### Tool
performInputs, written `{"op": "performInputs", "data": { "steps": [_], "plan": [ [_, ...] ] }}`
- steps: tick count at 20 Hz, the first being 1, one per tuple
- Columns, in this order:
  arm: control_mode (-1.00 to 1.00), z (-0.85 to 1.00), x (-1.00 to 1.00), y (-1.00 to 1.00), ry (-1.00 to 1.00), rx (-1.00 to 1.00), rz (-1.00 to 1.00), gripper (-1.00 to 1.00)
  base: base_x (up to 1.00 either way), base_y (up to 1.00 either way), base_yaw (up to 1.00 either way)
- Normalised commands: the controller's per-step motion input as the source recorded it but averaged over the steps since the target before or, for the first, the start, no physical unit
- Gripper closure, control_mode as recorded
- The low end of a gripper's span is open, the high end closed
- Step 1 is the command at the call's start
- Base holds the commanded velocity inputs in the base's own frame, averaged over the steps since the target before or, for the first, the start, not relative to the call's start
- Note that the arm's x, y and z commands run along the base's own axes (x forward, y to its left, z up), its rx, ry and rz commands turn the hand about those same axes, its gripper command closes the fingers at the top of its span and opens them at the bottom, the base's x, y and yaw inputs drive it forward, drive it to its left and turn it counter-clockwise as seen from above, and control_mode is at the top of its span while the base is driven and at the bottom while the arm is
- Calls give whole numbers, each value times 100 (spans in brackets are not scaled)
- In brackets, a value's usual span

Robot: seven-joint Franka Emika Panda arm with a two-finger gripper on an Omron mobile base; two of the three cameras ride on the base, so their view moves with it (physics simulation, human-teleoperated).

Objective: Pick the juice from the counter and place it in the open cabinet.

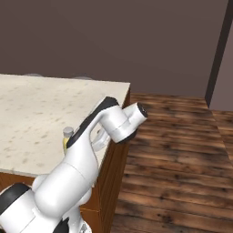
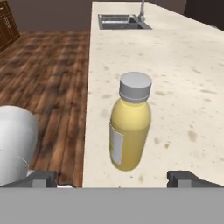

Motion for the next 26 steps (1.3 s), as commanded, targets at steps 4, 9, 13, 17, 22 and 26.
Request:
{"op": "performInputs", "data": {
  "steps": [4,9,13,17,22,26],
  "plan": [
    [-100,-20,5,13,-1,1,-3,-100,0,0,0],
    [-100,-19,3,5,-1,1,-3,-100,0,0,0],
    [-100,-13,0,15,0,2,-1,-100,0,0,0],
    [-100,-13,0,30,0,2,0,-100,0,0,0],
    [-100,-16,7,20,0,0,-1,-100,0,0,0],
    [-100,-24,7,12,0,0,-2,-100,0,0,0]
  ]
}}
